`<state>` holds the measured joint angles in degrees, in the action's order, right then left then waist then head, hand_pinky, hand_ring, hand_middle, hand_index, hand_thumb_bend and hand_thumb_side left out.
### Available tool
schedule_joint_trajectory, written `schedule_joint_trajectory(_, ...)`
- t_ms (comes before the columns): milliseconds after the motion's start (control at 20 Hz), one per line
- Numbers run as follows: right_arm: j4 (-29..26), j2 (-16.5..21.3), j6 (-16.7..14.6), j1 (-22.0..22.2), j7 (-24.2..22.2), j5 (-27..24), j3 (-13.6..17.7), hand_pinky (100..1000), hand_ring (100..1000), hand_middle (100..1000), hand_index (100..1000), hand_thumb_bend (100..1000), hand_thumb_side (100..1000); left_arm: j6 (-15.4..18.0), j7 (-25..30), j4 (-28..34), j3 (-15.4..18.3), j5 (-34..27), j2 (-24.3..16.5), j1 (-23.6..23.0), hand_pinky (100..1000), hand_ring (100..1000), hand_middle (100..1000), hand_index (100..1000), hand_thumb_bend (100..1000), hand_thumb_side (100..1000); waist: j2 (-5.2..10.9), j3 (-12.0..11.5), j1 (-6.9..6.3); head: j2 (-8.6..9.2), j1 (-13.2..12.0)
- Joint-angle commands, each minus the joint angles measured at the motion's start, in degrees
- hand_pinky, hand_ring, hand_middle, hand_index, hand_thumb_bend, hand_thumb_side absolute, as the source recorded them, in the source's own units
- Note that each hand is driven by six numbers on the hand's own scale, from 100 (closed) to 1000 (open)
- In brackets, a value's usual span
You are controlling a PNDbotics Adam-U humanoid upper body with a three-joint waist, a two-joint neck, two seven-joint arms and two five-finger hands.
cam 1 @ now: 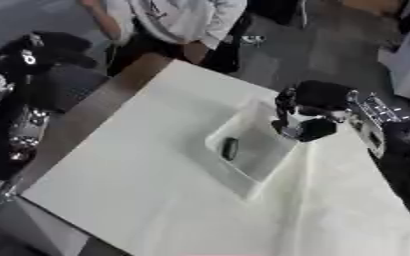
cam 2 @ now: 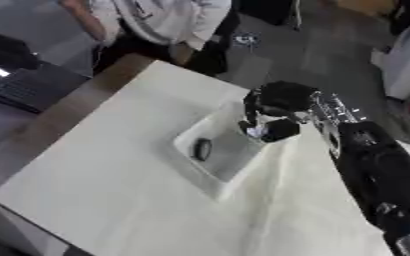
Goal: Pick up objects on the table and place them in the box.
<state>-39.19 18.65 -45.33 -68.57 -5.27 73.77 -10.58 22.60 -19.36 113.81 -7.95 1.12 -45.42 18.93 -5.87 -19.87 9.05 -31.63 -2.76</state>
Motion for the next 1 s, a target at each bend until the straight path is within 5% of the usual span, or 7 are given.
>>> schedule_joint_trajectory(50,-1.2,1.5,-0.5,-2.3,2.8,2.9,0.6,351,564,572,548,100,894,0.1,0.2,0.8,0.2,-0.3,-0.6,0.7,825,626,727,732,194,813,0.66,0.0,-0.53,0.82,-0.6)
schedule_joint_trajectory(300,-1.5,1.8,-1.1,-2.0,8.4,5.8,1.2,353,566,582,558,100,922,0.0,0.2,0.8,0.3,-0.4,-0.6,0.4,826,626,728,732,193,814,0.64,0.4,-0.49,0.75,-0.7)
schedule_joint_trajectory(500,-1.8,2.5,-2.1,-0.1,11.1,2.3,1.9,297,535,556,550,100,923,-0.1,0.1,0.8,0.4,-0.3,-0.6,-0.1,827,627,728,732,192,815,0.55,1.0,-0.76,0.83,-0.5)
schedule_joint_trajectory(800,-11.2,5.0,-4.5,4.1,11.5,-14.1,-1.0,194,489,515,532,100,885,-0.2,-0.2,0.8,0.8,-0.1,-0.7,-1.4,827,627,728,732,191,817,0.8,3.5,-1.48,3.37,3.8)
schedule_joint_trajectory(850,-13.0,5.4,-4.1,4.8,10.7,-17.5,-1.6,182,486,519,530,100,1000,-0.1,-0.3,0.8,0.7,-0.1,-0.7,-1.6,827,626,728,732,191,817,0.84,3.9,-1.57,3.74,4.4)
schedule_joint_trajectory(900,-15.2,5.8,-3.7,5.6,9.9,-21.2,-2.1,145,476,506,528,100,874,0.0,-0.2,0.8,0.7,-0.3,-0.6,-1.8,827,627,728,732,190,817,0.87,4.4,-1.9,4.32,5.0)
schedule_joint_trajectory(1000,-19.9,6.9,-2.1,7.2,7.3,-28.3,-3.2,128,473,504,529,100,872,-0.2,-0.3,0.8,0.8,-0.1,-0.6,-2.2,826,627,728,732,189,817,1.04,5.4,-2.47,5.08,5.6)
